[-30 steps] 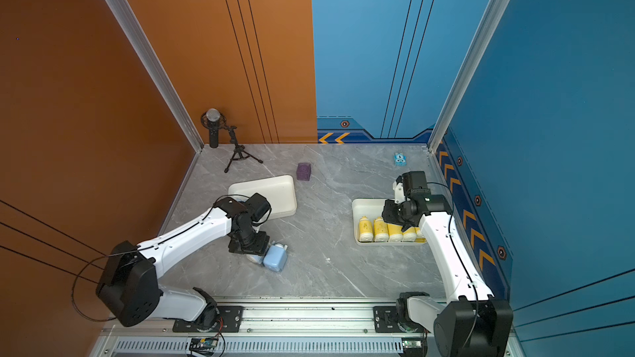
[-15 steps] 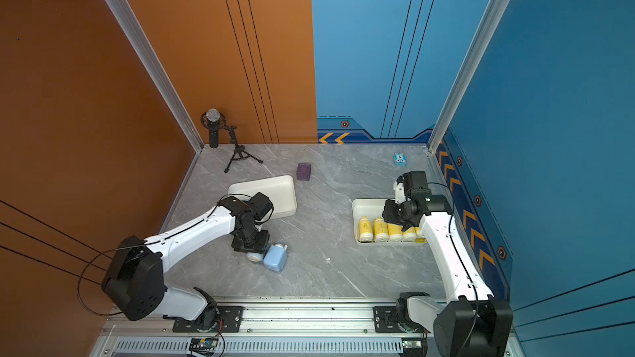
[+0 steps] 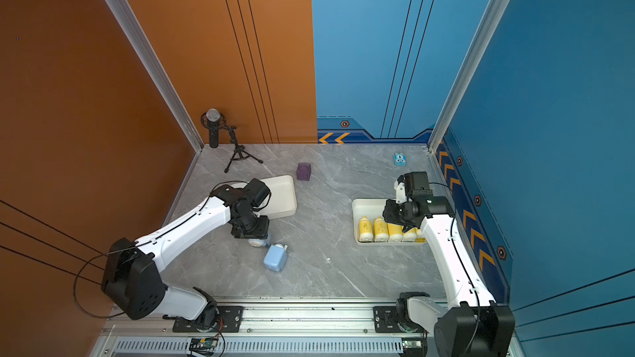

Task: Place the pencil sharpeners by color into the storage box
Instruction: Pick up the pencil sharpener from the center of the board.

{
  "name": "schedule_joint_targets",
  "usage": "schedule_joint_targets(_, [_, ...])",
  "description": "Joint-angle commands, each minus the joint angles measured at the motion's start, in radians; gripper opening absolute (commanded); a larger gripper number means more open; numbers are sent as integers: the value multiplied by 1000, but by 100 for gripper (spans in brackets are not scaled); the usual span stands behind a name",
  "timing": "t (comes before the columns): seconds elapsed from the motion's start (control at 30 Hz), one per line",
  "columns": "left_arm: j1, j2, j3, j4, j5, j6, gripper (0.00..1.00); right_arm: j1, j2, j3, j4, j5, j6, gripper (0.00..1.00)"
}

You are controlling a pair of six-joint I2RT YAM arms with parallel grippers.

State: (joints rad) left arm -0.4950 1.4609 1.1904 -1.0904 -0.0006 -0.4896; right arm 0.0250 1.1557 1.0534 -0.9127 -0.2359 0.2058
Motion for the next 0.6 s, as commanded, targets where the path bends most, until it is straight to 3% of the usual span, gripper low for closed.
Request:
schedule_joint_targets(0.0, [30, 10, 98, -64, -27, 31, 49, -8, -18, 14, -14, -13, -22, 37])
schedule_joint_targets(0.57, [109, 339, 534, -88, 17, 66, 49, -10, -41, 0, -14, 6, -20, 37])
